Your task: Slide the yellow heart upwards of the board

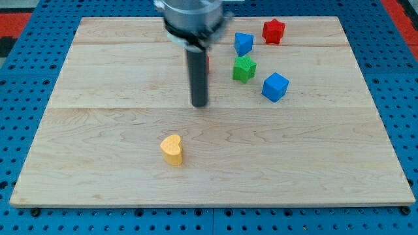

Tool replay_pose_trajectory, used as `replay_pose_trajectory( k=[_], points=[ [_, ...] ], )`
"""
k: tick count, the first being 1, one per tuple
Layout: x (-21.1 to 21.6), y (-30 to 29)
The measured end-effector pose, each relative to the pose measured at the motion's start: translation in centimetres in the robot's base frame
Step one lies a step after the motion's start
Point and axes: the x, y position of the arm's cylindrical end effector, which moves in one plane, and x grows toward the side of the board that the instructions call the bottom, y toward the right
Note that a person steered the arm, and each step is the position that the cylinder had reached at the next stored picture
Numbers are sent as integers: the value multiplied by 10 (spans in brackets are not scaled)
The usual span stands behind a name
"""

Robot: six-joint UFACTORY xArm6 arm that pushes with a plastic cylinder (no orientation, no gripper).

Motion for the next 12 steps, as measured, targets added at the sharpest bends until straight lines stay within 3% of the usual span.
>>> replay_pose_trajectory(
  k=[1, 2, 3, 4, 5, 6, 7, 8, 9, 10, 11, 12],
  points=[
    [53, 56],
    [67, 44],
    [88, -30],
    [84, -56],
    [21, -50],
    [75, -32],
    [49, 21],
    [104, -11],
    [118, -66],
    [44, -69],
    [-1, -76],
    [21, -2]
  ],
)
